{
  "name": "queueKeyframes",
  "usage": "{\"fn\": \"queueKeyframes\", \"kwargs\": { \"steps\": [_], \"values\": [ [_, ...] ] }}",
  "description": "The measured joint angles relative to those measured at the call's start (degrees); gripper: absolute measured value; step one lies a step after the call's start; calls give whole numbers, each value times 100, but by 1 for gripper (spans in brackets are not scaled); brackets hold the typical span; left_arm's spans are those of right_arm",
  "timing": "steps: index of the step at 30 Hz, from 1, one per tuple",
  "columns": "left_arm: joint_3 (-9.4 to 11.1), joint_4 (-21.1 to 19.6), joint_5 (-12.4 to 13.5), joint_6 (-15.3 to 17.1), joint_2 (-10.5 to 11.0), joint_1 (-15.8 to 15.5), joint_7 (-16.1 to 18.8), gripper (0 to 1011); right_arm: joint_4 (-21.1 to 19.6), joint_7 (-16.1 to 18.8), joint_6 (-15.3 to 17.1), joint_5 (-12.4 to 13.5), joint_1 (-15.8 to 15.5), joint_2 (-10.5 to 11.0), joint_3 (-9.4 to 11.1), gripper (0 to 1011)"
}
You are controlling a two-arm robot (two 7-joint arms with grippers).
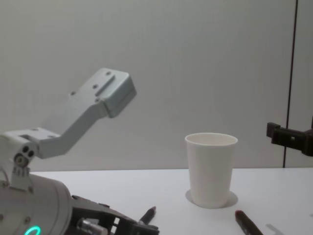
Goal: Place the pen into the pen holder.
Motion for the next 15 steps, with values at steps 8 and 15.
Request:
{"fn": "queueKeyframes", "kwargs": {
  "steps": [8, 15],
  "values": [
    [44, 108, 146, 73, -105, -62, -83, 1001, 0, 1, 0, 0, 0, 0, 0, 1002],
    [73, 274, 311, 146, -222, -137, -139, 1001, 0, 0, 0, 0, 0, 0, 0, 1002]
  ]
}}
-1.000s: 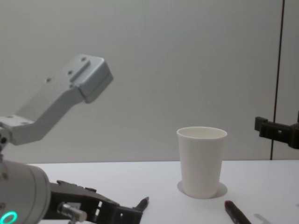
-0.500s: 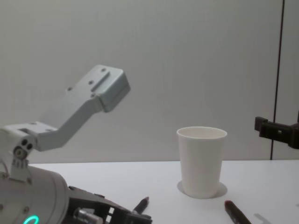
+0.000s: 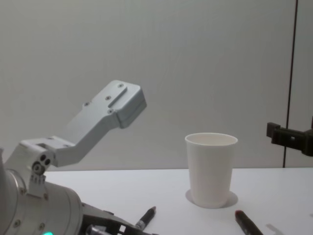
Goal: Place the pen into the pen holder.
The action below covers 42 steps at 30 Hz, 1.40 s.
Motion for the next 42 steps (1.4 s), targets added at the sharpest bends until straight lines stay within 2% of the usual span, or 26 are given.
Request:
{"fn": "queueKeyframes", "kwargs": {
  "steps": [21, 25, 42],
  "values": [
    [7, 215, 149, 92, -190, -76, 13, 1001, 0, 0, 0, 0, 0, 0, 0, 1002],
    [9, 232, 154, 103, -205, -79, 15, 929, 0, 0, 0, 0, 0, 0, 0, 1002],
    [3, 269, 180, 125, -231, -85, 19, 833, 0, 0, 0, 0, 0, 0, 0, 1002]
  ]
}}
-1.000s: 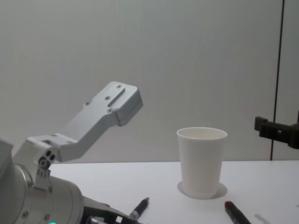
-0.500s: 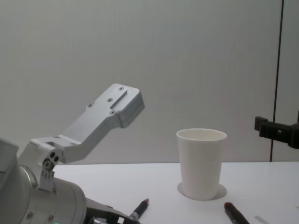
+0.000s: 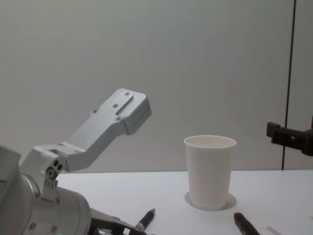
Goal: Place the pen into the pen holder.
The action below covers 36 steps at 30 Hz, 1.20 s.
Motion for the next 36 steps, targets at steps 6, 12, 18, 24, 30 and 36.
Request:
{"fn": "queueKeyframes", "kwargs": {
  "steps": [6, 12, 18, 24, 30, 36],
  "values": [
    [-47, 17, -75, 25, -13, 0, -30, 795, 0, 0, 0, 0, 0, 0, 0, 1002],
    [-113, 46, -236, 61, -30, -1, -38, 764, 0, 0, 0, 0, 0, 0, 0, 1002],
    [-204, 85, -470, 103, -54, 3, -29, 726, 0, 0, 0, 0, 0, 0, 0, 1002],
    [-272, 121, -625, 125, -68, 10, -5, 700, 0, 0, 0, 0, 0, 0, 0, 1002],
    [-316, 144, -688, 126, -72, 19, -2, 662, 0, 0, 0, 0, 0, 0, 0, 1002],
    [-344, 148, -693, 126, -73, 33, -6, 613, 0, 0, 0, 0, 0, 0, 0, 1002]
  ]
}}
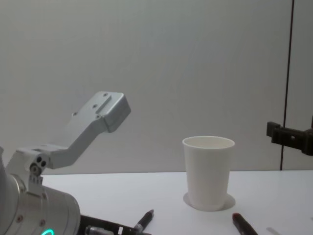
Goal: Place the pen into the pen holder.
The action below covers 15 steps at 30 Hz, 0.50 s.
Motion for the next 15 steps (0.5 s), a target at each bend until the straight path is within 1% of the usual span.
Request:
{"fn": "queueKeyframes", "kwargs": {
  "steps": [3, 7, 11, 15],
  "values": [
    [-3, 0, 29, -4, 5, 5, -29, 590, 0, 0, 0, 0, 0, 0, 0, 1002],
    [13, 0, 138, -47, 23, 10, -109, 569, 0, 0, 0, 0, 0, 0, 0, 1002],
    [56, -7, 338, -109, 49, 13, -236, 550, 0, 0, 0, 0, 0, 0, 0, 1002],
    [88, -23, 477, -155, 67, 15, -319, 510, 0, 0, 0, 0, 0, 0, 0, 1002]
  ]
}}
